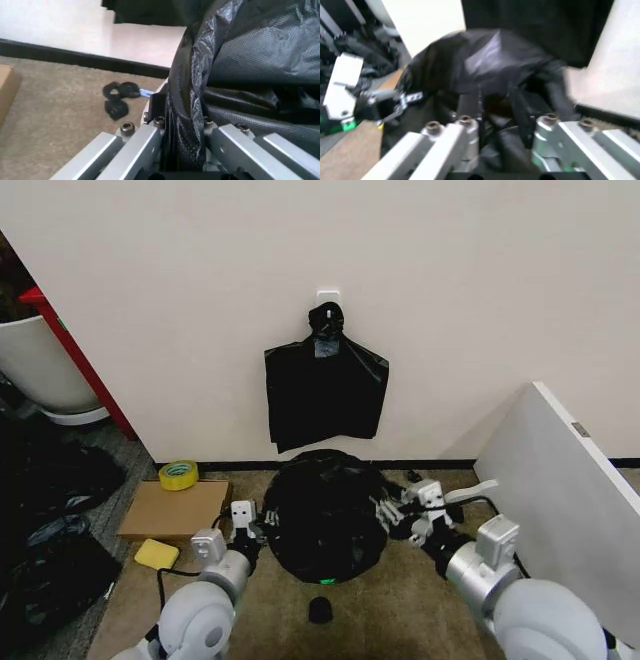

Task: Place the garbage bag over the trash bin.

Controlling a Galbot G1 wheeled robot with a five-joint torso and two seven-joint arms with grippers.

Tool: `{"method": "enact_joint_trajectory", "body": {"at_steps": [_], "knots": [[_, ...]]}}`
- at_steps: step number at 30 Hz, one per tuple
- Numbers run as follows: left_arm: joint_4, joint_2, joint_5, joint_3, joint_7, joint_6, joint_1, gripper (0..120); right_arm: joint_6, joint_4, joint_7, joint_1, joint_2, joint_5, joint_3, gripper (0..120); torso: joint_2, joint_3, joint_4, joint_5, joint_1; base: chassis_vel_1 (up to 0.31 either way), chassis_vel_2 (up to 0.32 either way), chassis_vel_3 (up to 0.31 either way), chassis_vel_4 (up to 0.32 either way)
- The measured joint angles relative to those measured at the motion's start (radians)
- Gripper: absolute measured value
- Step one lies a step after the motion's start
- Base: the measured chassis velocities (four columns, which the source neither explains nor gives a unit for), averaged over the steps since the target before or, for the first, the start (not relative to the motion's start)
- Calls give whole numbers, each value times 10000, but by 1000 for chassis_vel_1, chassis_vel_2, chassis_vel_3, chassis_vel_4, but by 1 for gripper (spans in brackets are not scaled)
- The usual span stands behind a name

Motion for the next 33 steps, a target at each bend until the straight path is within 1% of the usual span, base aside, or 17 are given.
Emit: {"method": "enact_joint_trajectory", "body": {"at_steps": [3, 4, 5, 6, 8, 10, 11, 14, 15, 20, 21, 24, 33], "knots": [[83, -99, 302, 281, -171, -2, -167, 0, -685, 15, 350, 268, 166, 65, -314, 4, 0, 0, 3, -2, 0, 0, 0, 0, 0], [142, -152, 560, 465, -227, -2, -248, 0, -1175, -6, 665, 456, 299, 83, -549, 0, 0, 0, 4, -1, 0, 0, 0, 0, 0], [142, -152, 560, 465, -227, -2, -248, 0, -1175, -6, 665, 456, 299, 83, -549, 0, 0, 0, 4, -1, 0, 0, 0, 0, 0], [181, -165, 711, 575, -236, -13, -296, 0, -1388, -49, 818, 512, 404, 85, -642, 0, 0, 0, 6, -2, 0, 0, 0, 0, 0], [277, -168, 1142, 838, -238, -73, -395, 0, -1762, -205, 1119, 608, 658, 34, -856, 0, 0, 0, -2, -3, 0, 0, 0, 0, 0], [286, -167, 1448, 969, -231, -116, -401, 0, -1958, -419, 1365, 800, 890, -88, -1158, 0, 0, 0, 1, 0, 0, 0, 0, 0, 0], [285, -176, 1653, 1054, -231, -143, -401, 0, -2238, -614, 1681, 1011, 1118, -96, -1463, 0, 0, 0, 3, 0, 0, 0, 0, 0, 0], [283, -196, 1785, 1098, -220, -173, -407, 0, -2545, -790, 2059, 1241, 1324, 66, -1762, 0, 0, 0, 4, -2, 0, 0, 0, 0, 0], [278, -208, 1858, 1129, -198, -198, -437, 0, -2810, -977, 2362, 1442, 1493, 170, -2028, 0, 0, 0, 3, -1, 0, 0, 0, 0, 0], [169, -218, 2066, 1221, -46, -282, -448, 0, -2995, -1775, 2997, 1990, 1867, 288, -2773, 0, 0, 0, 3, -2, 0, 0, 0, 0, 0], [169, -218, 2066, 1221, -46, -282, -448, 0, -2995, -1775, 2997, 1990, 1867, 288, -2773, 0, 0, 0, 3, -2, 0, 0, 0, 0, 0], [40, -227, 2272, 1265, 69, -326, -367, 0, -2996, -2337, 3192, 2331, 2118, 321, -3194, 0, 0, 0, 2, -2, 0, 0, 0, 0, 0], [-277, -80, 2376, 1240, 201, -327, -68, 0, -2957, -3622, 3672, 3534, 2805, 540, -4121, 0, 0, 0, 2, -3, 0, 0, 0, 0, 0]]}}
